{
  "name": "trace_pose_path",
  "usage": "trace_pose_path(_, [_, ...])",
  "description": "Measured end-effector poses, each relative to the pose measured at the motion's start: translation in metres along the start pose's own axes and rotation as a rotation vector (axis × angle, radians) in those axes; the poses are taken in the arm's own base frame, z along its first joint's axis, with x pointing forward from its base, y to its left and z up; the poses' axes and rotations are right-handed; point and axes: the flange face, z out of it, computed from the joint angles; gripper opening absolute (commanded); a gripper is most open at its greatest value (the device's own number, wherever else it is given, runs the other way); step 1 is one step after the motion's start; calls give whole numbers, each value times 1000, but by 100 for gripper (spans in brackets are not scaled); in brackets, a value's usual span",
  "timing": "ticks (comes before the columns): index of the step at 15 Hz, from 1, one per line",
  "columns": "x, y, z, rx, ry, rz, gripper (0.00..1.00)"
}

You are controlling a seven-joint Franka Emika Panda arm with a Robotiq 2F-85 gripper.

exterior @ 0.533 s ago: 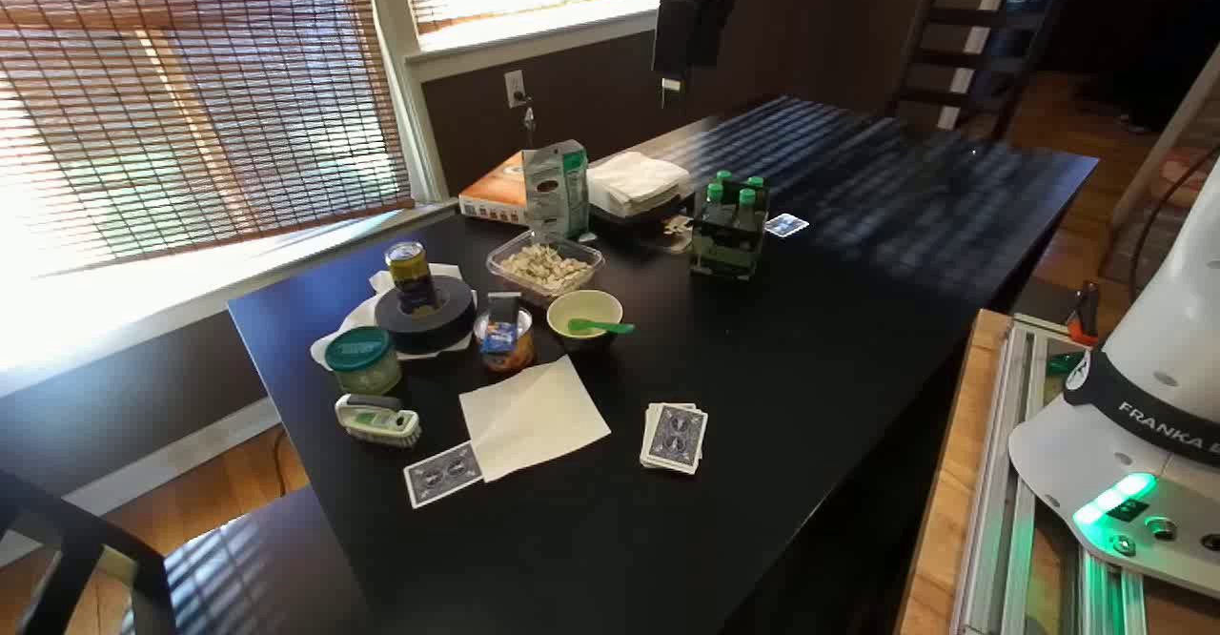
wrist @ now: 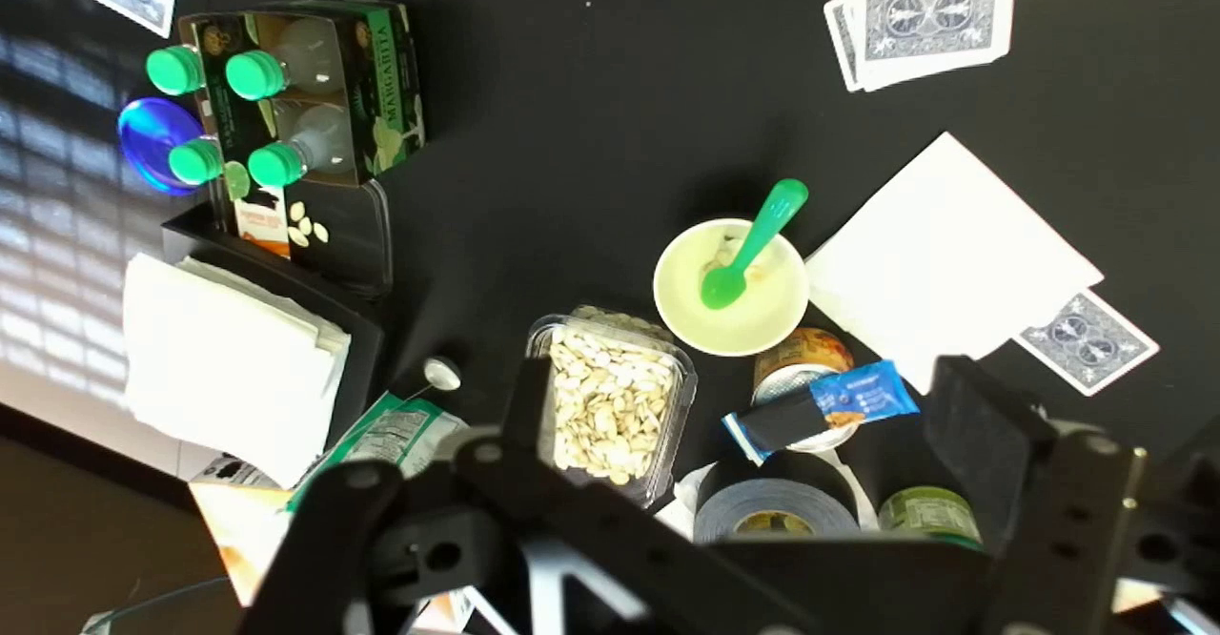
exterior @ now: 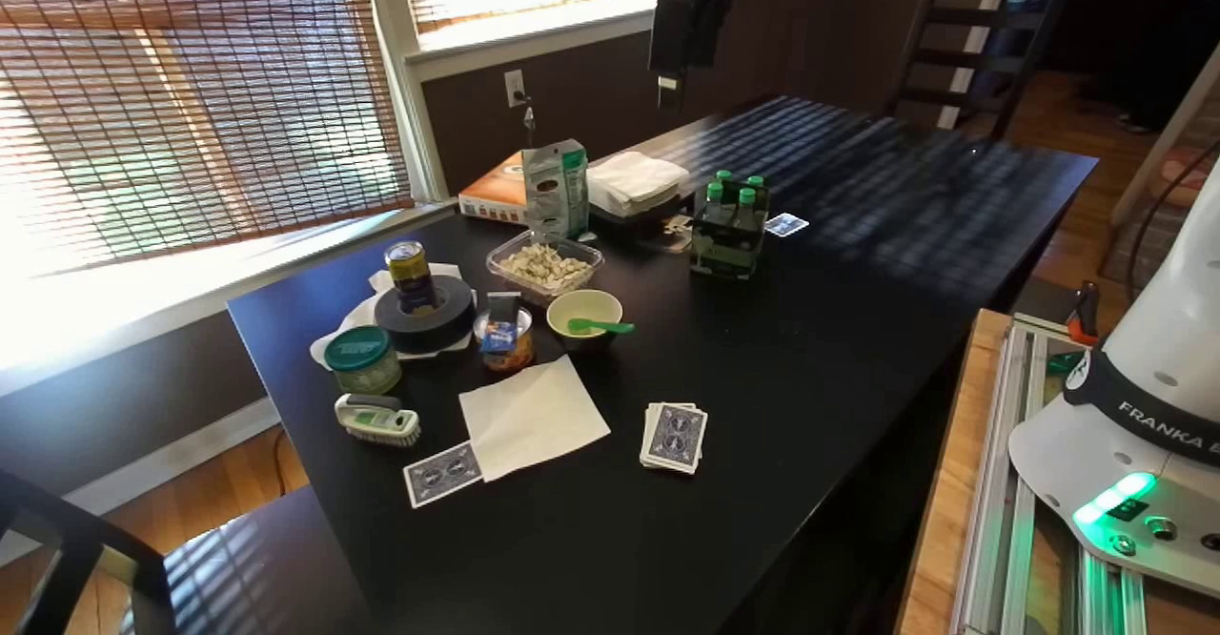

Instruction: Put the brush on the green lid

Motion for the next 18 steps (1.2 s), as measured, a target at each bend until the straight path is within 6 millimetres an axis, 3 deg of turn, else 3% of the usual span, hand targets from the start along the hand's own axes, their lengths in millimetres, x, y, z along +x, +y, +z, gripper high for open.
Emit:
trace_pose_path(4, [35, -7, 19, 5, 128, 44, 100])
trace_pose_path(10, [110, -26, 85, -45, 183, 13, 100])
trace_pose_path(15, [167, -71, 161, 13, 79, 16, 100])
trace_pose_path(18, [191, -98, 181, 96, 59, -21, 100])
